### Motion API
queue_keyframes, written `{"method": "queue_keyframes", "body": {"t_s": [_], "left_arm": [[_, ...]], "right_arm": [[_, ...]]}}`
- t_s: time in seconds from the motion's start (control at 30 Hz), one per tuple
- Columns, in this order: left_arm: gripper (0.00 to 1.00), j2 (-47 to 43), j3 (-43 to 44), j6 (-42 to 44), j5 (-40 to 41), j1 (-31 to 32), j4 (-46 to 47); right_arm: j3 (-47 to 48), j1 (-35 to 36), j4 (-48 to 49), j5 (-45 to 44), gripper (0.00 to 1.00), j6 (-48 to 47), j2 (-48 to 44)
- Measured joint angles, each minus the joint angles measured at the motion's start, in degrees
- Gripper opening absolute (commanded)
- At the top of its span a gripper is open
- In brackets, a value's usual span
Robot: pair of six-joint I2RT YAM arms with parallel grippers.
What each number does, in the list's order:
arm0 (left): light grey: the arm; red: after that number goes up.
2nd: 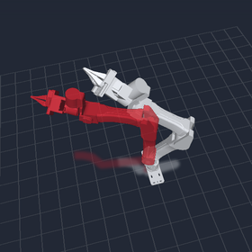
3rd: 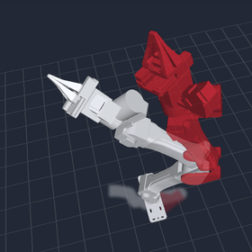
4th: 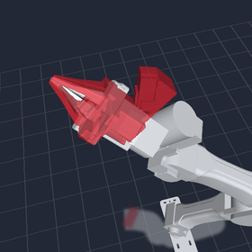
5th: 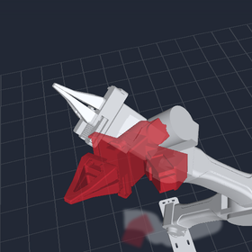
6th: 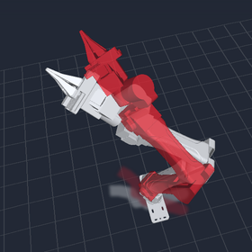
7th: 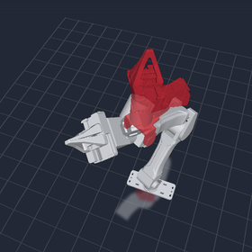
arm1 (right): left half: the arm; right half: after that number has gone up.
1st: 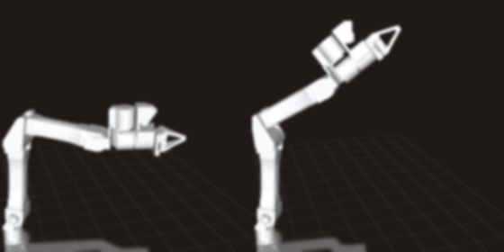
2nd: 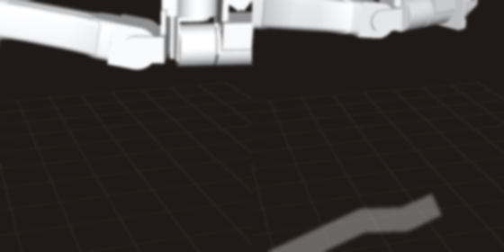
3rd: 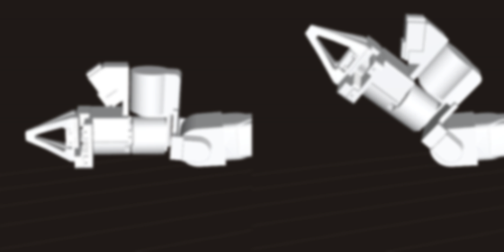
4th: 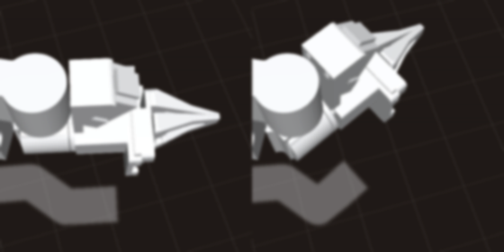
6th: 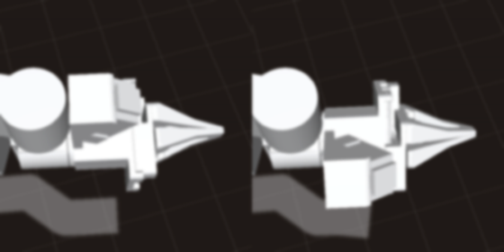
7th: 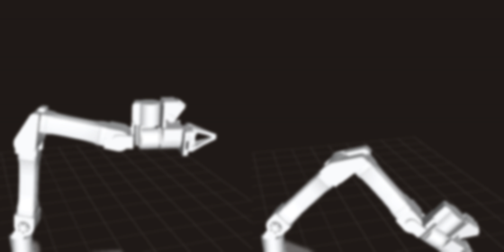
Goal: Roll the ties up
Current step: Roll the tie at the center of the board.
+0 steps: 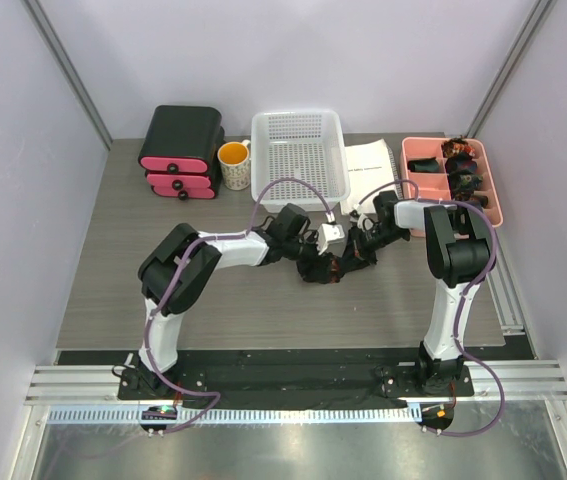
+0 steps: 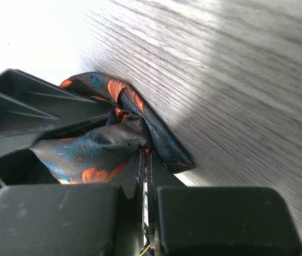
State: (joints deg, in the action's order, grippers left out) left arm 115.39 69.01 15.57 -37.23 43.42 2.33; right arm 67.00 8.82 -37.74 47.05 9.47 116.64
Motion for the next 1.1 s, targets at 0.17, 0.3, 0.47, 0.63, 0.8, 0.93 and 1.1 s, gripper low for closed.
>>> {"method": "queue_keyframes", "body": {"t_s": [0.17, 0.3, 0.47, 0.63, 0.8, 0.93, 1.1], "left_arm": [[0.19, 0.5, 0.26, 0.15, 1.68, 0.48, 0.07], [0.18, -0.04, 1.03, 2.67, 4.72, 1.14, -2.51], [0.17, -0.31, 2.51, 6.08, 7.17, 2.12, -7.13], [0.16, -0.07, 4.11, 8.02, 8.35, 2.6, -10.14], [0.16, 0.44, 5.35, 8.98, 8.33, 2.64, -12.02], [0.16, 0.68, 5.77, 9.09, 8.24, 2.64, -12.52], [0.16, 0.94, 6.21, 9.09, 8.0, 2.64, -12.98]], "right_arm": [[-0.07, -0.07, 0.02, 0.22, 0.25, -0.07, -0.35], [-0.57, -1.49, -0.79, -0.5, 0.52, -1.25, -2.93], [-1.9, -5.35, -1.11, -1.57, 0.67, -2.6, -7.48], [-2.01, -6.19, 0.02, -1.99, 0.75, -2.8, -7.56], [-1.97, -6.03, 2.01, 1.09, 0.75, -0.87, -5.92], [-2.21, -5.79, 4.7, 4.7, 0.74, 0.85, -4.35], [-2.38, -3.61, 8.41, 11.26, 0.66, 2.8, -0.63]]}}
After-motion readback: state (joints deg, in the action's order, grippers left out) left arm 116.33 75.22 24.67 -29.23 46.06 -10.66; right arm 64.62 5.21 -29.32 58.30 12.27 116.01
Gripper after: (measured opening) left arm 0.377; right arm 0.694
